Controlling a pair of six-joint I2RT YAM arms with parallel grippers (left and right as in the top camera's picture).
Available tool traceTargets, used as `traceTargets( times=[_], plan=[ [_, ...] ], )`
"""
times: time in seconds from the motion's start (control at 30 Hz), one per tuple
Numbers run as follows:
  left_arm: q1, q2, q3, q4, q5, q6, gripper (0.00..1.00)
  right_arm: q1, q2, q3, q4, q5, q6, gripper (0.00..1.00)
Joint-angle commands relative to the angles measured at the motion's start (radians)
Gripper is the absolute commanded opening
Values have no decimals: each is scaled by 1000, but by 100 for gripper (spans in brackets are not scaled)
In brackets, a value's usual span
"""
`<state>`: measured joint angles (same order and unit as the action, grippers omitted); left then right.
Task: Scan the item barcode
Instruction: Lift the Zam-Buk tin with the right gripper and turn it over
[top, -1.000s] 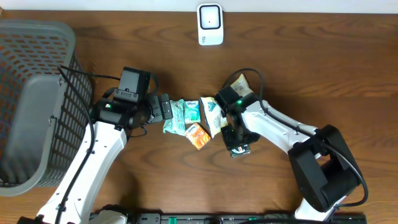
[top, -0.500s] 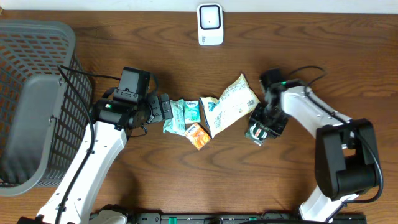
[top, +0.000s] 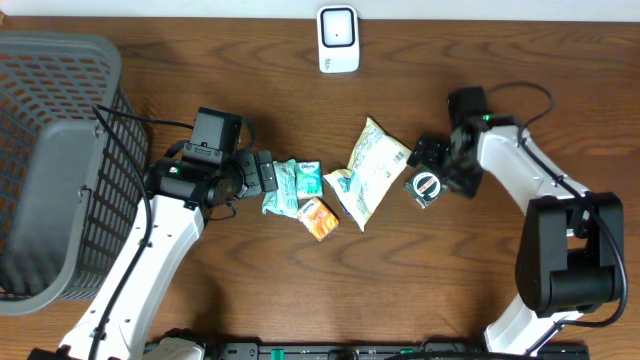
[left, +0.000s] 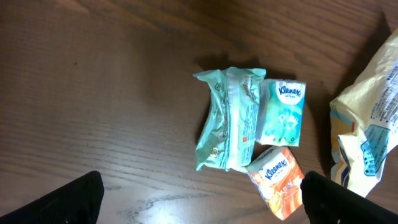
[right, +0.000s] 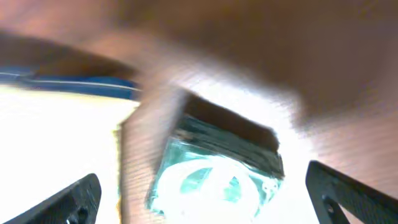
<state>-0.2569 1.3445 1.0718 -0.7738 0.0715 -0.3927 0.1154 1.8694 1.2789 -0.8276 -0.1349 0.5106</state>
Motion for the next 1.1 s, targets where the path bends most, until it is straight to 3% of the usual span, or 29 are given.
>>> traceTargets(
  times=[0.0, 0.17, 0.3, 0.47, 0.9, 1.07],
  plan=[
    [5, 2, 11, 0, -16, 6, 100, 10, 0, 153, -78, 17, -463, 99],
    [5, 2, 11, 0, -16, 6, 100, 70, 12, 168, -76, 1, -785, 99],
    [5, 2, 11, 0, -16, 6, 100, 108, 51, 121, -100, 32, -867, 95],
    [5, 2, 11, 0, -16, 6, 100, 127, 97, 103, -106, 165, -818, 90],
    [5, 2, 11, 0, -16, 6, 100, 127, 113, 26, -85, 163, -821, 83],
    [5, 2, 11, 0, -16, 6, 100, 127, 113, 14, -58, 163, -764, 59]
  ],
)
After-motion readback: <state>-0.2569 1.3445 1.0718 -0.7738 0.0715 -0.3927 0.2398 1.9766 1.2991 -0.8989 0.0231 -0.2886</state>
